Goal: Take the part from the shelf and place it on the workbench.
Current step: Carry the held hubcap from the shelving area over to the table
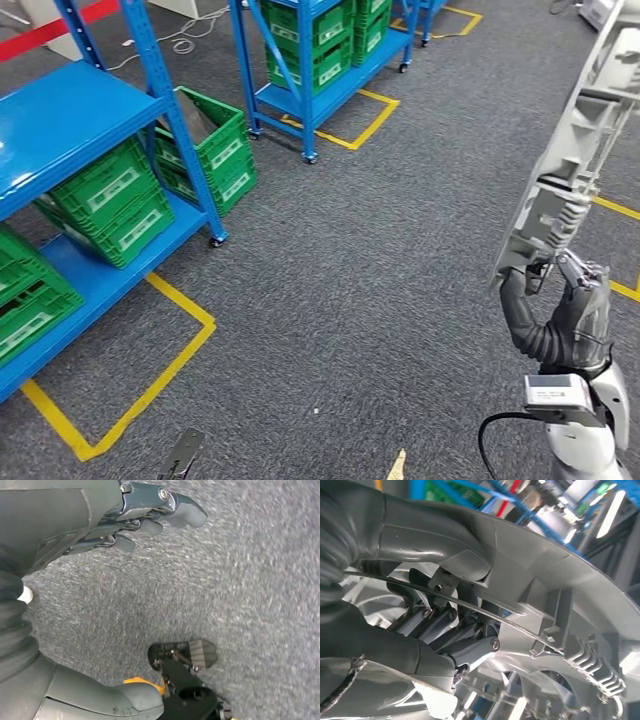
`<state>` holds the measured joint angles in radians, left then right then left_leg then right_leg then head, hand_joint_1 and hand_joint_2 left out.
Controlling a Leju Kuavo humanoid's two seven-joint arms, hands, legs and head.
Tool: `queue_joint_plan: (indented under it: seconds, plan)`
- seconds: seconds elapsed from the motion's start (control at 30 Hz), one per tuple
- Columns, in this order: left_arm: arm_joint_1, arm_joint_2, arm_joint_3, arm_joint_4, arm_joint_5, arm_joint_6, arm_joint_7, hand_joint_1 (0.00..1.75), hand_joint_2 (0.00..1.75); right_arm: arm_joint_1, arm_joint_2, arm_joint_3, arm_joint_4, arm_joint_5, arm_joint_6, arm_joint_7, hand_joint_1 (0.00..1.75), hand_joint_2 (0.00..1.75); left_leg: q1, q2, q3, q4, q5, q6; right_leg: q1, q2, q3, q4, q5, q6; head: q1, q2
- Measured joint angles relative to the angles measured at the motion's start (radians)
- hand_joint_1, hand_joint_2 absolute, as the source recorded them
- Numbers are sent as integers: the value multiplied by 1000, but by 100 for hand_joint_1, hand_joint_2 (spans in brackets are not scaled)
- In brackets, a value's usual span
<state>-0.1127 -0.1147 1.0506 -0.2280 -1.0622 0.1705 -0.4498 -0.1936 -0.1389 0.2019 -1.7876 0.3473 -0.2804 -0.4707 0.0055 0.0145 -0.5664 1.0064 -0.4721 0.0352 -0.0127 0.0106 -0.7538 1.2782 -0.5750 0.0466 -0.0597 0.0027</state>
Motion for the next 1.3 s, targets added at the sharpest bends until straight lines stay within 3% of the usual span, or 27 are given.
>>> queue_joint_plan:
  seconds: [0.03,0.07,0.1,0.17,0.23,0.3,0.37,0.4,0.47,0.5,0.53,0.57,0.6,0.67,0.7,0.77,0.8,0.83,0.9,0.97,1.0,1.03,1.07,1.1,1.2,1.27,1.3]
  plan:
    - [0,-1,0,0,0,0,0,0,175,6,-3,-3,-2,0,0,0,175,175,0,10,0,0,0,0,-1,-2,-12,28,-3,3,0,0]
    - [0,-3,0,0,-1,1,0,0,175,11,-6,-7,-4,0,0,0,175,175,0,20,0,1,-1,-1,-2,-5,-3,15,12,5,0,0]
    - [-1,-5,0,0,-2,2,0,0,175,15,-9,-10,-7,0,0,0,175,175,0,29,0,1,-2,-2,-3,-11,27,-38,41,6,0,0]
    - [-3,-8,0,0,-2,4,0,0,175,18,-13,-17,-16,0,0,0,175,175,-3,44,1,6,-7,-10,-1,-47,108,-182,92,3,1,0]
    - [-4,-9,0,0,-2,6,-1,0,175,23,-15,-23,-25,0,1,-1,175,175,-11,56,0,12,-12,-18,3,-69,148,-253,104,-10,0,0]
    - [-4,-10,0,0,-1,8,-1,0,175,30,-18,-29,-34,0,1,-2,175,175,-14,68,0,14,-14,-24,5,-55,148,-256,104,-25,-1,0]
    - [-5,-10,0,0,0,9,-2,0,175,34,-22,-34,-45,0,1,-3,175,175,-9,52,-5,33,-34,-32,2,-39,146,-256,107,-38,-2,0]
    - [-5,-11,0,0,2,10,-4,0,175,35,-23,-36,-50,0,1,-4,175,175,-7,33,-19,70,-60,-36,1,-31,147,-257,109,-43,-3,0]
    - [-3,-12,0,0,4,10,-11,0,175,42,-24,-38,-61,2,0,-6,175,175,-5,1,-74,201,-129,-40,1,-13,146,-257,110,-50,-4,0]
    - [-1,-12,0,0,6,10,-15,0,175,48,-25,-40,-66,3,-1,-8,175,175,-4,-5,-103,268,-155,-40,2,-3,146,-257,110,-51,-4,0]
    - [1,-13,0,0,8,10,-17,0,175,54,-25,-42,-72,4,-1,-11,175,175,-5,-6,-121,307,-161,-38,4,9,146,-257,111,-51,-4,0]
    - [2,-14,0,0,10,11,-18,0,175,60,-25,-44,-78,5,-3,-14,175,175,-5,-8,-121,306,-147,-36,5,21,147,-257,111,-51,-4,0]
    - [2,-15,0,0,11,11,-19,0,175,66,-25,-46,-86,6,-4,-17,175,175,-5,-11,-103,265,-115,-32,5,32,148,-257,111,-51,-4,0]
    - [2,-15,1,0,14,13,-23,0,175,82,-25,-49,-106,10,-11,-24,175,175,-5,-38,-41,129,-42,-20,6,53,150,-256,111,-50,-3,0]
    - [2,-15,1,0,15,13,-26,0,175,92,-25,-50,-117,13,-15,-29,175,175,-5,-53,-16,74,-23,-16,6,62,149,-255,112,-47,-3,0]
    - [3,-14,3,0,18,14,-30,0,175,115,-25,-53,-139,23,-27,-39,175,175,-6,-69,2,30,-19,-11,4,76,142,-255,117,-38,-4,0]
    - [3,-15,4,0,18,15,-32,0,175,126,-25,-54,-150,28,-32,-44,175,175,-6,-62,3,22,-19,-10,2,83,138,-256,120,-32,-5,0]
    - [3,-15,6,0,20,15,-33,0,175,139,-26,-56,-161,33,-37,-48,175,175,-5,-54,4,17,-16,-7,1,81,132,-255,119,-27,-6,0]
    - [3,-16,9,0,22,15,-35,0,175,157,-29,-59,-180,40,-42,-55,175,175,-2,-35,7,6,-9,1,2,50,109,-216,91,-19,-3,0]
    - [5,-16,11,0,24,15,-37,0,175,169,-32,-62,-193,42,-47,-57,175,175,-2,-16,7,3,-7,5,2,11,56,-105,31,-12,0,0]
    - [7,-16,12,0,24,15,-37,0,175,175,-33,-63,-197,42,-49,-57,175,175,-3,-6,6,3,-7,6,1,3,27,-40,4,-8,2,0]
    - [8,-16,12,0,25,15,-37,0,175,182,-34,-64,-202,43,-52,-58,175,175,-3,5,5,3,-7,6,-1,0,8,5,-9,-4,2,0]
    - [9,-17,12,0,25,15,-37,0,175,189,-35,-67,-207,43,-55,-59,175,175,-4,15,4,4,-7,6,-2,-3,5,16,-5,-1,2,0]
    - [9,-17,12,0,25,15,-38,0,175,193,-35,-69,-211,43,-58,-59,175,175,-3,24,4,4,-8,5,-3,-7,24,-15,16,0,2,0]
    - [8,-17,12,0,24,15,-39,0,175,199,-37,-72,-221,44,-63,-61,175,175,-6,48,6,9,-14,-5,-2,-47,136,-209,85,-2,2,0]
    - [8,-15,13,0,25,15,-40,0,175,207,-37,-73,-224,44,-67,-65,175,175,-11,60,6,13,-16,-14,3,-57,163,-255,88,-14,2,0]
    - [9,-14,13,0,25,15,-41,0,175,213,-37,-75,-225,44,-70,-68,175,175,-12,66,7,14,-17,-18,3,-47,163,-256,91,-22,3,0]
